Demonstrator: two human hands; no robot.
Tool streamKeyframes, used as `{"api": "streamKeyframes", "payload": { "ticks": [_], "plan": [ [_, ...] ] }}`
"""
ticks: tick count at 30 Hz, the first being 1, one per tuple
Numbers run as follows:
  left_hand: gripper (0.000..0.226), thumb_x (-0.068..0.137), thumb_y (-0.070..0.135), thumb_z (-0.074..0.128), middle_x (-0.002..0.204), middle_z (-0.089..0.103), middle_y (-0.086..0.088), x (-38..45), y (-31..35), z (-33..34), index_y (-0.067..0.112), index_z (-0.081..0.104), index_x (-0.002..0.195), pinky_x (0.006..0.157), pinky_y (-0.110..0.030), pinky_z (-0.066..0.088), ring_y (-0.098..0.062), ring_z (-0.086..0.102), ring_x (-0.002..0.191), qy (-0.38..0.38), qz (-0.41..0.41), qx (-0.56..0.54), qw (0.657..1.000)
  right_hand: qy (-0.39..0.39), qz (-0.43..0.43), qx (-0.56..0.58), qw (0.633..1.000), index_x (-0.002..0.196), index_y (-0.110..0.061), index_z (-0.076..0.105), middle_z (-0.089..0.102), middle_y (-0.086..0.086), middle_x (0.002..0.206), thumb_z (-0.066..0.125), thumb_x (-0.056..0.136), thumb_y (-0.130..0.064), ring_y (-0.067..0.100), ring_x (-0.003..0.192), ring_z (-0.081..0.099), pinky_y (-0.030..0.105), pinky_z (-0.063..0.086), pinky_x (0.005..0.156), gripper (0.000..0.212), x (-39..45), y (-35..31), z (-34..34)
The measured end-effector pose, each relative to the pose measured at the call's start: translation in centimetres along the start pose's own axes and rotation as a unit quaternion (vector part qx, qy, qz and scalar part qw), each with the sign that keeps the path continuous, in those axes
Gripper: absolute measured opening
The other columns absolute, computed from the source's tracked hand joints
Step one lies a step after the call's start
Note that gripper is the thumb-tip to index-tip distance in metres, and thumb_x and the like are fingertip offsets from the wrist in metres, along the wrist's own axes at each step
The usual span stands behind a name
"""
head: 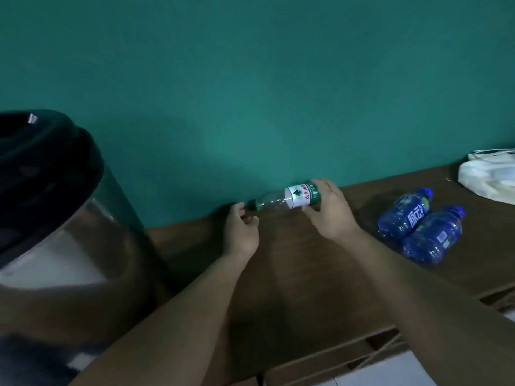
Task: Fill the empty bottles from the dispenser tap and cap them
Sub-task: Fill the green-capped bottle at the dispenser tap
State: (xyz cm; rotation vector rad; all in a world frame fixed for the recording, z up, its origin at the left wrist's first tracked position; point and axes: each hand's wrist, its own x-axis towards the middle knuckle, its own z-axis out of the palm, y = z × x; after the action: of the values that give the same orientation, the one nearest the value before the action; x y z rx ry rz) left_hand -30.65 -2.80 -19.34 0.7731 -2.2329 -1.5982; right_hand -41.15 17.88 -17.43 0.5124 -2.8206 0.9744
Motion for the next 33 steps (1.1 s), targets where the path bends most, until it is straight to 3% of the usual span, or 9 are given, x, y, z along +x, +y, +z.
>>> {"api": "streamKeyframes", "payload": {
  "ticks": [5, 8, 13, 17, 21, 25, 28, 31, 33],
  "plan": [
    [0.052, 0.112, 0.017, 0.065, 0.149, 0.063, 0.003, 3.2, -0.9, 1.9, 0.023, 0.051, 0.161, 0.115, -0.038, 0.052, -0.016, 0.064, 0.128, -0.015, 0.005, -0.016, 1.0, -0.019, -0.016, -0.038, 0.999, 0.164, -0.024, 0.048, 0.043, 0.005, 0.168, 0.092, 0.086, -0.038, 0.031, 0.163, 0.029, 0.061, 0.031, 0.131, 0.091, 3.1, 1.4, 2.3],
    [0.045, 0.108, 0.017, 0.072, 0.121, 0.068, 0.011, 2.9, -0.8, 2.4, 0.022, 0.062, 0.151, 0.11, -0.046, 0.06, -0.021, 0.077, 0.113, -0.023, -0.007, -0.056, 0.998, -0.02, -0.042, -0.072, 0.996, 0.164, -0.03, 0.048, 0.041, -0.003, 0.167, 0.093, 0.086, -0.04, 0.025, 0.163, 0.022, 0.058, 0.03, 0.131, 0.09, 2.1, 1.1, 2.4],
    [0.02, 0.103, 0.022, 0.079, 0.111, 0.076, 0.001, -1.7, -0.1, 1.2, 0.021, 0.074, 0.123, 0.103, -0.049, 0.064, -0.02, 0.079, 0.101, 0.012, -0.003, -0.147, 0.989, 0.01, -0.071, -0.141, 0.987, 0.161, -0.024, 0.051, 0.05, 0.0, 0.158, 0.088, 0.09, -0.049, 0.027, 0.152, 0.039, 0.05, 0.028, 0.129, 0.084, -1.9, -0.8, 1.9],
    [0.02, 0.101, 0.02, 0.082, 0.111, 0.079, 0.001, -7.0, 1.8, -1.4, 0.019, 0.075, 0.119, 0.101, -0.036, 0.062, -0.013, 0.076, 0.104, 0.017, 0.049, -0.18, 0.982, 0.009, -0.118, -0.158, 0.98, 0.159, -0.021, 0.052, 0.059, 0.002, 0.154, 0.088, 0.09, -0.044, 0.029, 0.145, 0.052, 0.048, 0.031, 0.128, 0.081, -7.0, -4.2, 0.9],
    [0.024, 0.099, 0.012, 0.083, 0.111, 0.081, 0.006, -12.9, 3.2, -5.8, 0.016, 0.076, 0.122, 0.09, -0.012, 0.055, 0.0, 0.075, 0.102, 0.008, 0.088, -0.188, 0.978, 0.01, -0.119, -0.085, 0.989, 0.155, -0.022, 0.054, 0.065, 0.002, 0.147, 0.093, 0.088, -0.032, 0.029, 0.132, 0.064, 0.048, 0.052, 0.112, 0.078, -12.7, -8.3, -1.2],
    [0.045, 0.095, 0.001, 0.085, 0.123, 0.079, 0.008, -18.5, 2.5, -9.8, 0.022, 0.074, 0.133, 0.106, -0.026, 0.059, -0.005, 0.073, 0.117, -0.039, 0.114, -0.15, 0.981, -0.011, -0.065, 0.061, 0.996, 0.137, -0.029, 0.059, 0.07, -0.01, 0.124, 0.097, 0.083, -0.036, 0.014, 0.108, 0.069, 0.038, 0.06, 0.089, 0.067, -18.2, -11.9, -3.6],
    [0.068, 0.088, 0.003, 0.091, 0.137, 0.073, 0.009, -22.4, 0.9, -11.9, 0.033, 0.066, 0.144, 0.115, -0.034, 0.056, -0.003, 0.067, 0.131, -0.089, 0.119, -0.145, 0.978, -0.034, -0.021, 0.15, 0.988, 0.121, -0.03, 0.061, 0.073, -0.013, 0.11, 0.1, 0.078, -0.038, 0.006, 0.099, 0.071, 0.032, 0.059, 0.083, 0.059, -22.4, -14.0, -5.3],
    [0.085, 0.083, 0.022, 0.097, 0.149, 0.064, 0.017, -25.5, -0.6, -13.6, 0.042, 0.054, 0.154, 0.122, -0.032, 0.047, 0.001, 0.057, 0.142, -0.125, 0.16, -0.087, 0.975, -0.048, 0.007, 0.216, 0.975, 0.127, -0.031, 0.058, 0.074, -0.013, 0.11, 0.101, 0.077, -0.04, -0.002, 0.098, 0.072, 0.027, 0.06, 0.086, 0.067, -26.6, -16.5, -6.2],
    [0.091, 0.081, 0.043, 0.098, 0.15, 0.063, 0.02, -27.4, -0.9, -14.9, 0.041, 0.049, 0.158, 0.119, -0.035, 0.05, -0.002, 0.06, 0.14, -0.125, 0.183, -0.051, 0.974, -0.052, 0.017, 0.255, 0.966, 0.128, -0.032, 0.056, 0.076, -0.012, 0.112, 0.102, 0.075, -0.041, -0.003, 0.098, 0.074, 0.029, 0.063, 0.086, 0.07, -29.2, -18.4, -6.3]
  ]
}}
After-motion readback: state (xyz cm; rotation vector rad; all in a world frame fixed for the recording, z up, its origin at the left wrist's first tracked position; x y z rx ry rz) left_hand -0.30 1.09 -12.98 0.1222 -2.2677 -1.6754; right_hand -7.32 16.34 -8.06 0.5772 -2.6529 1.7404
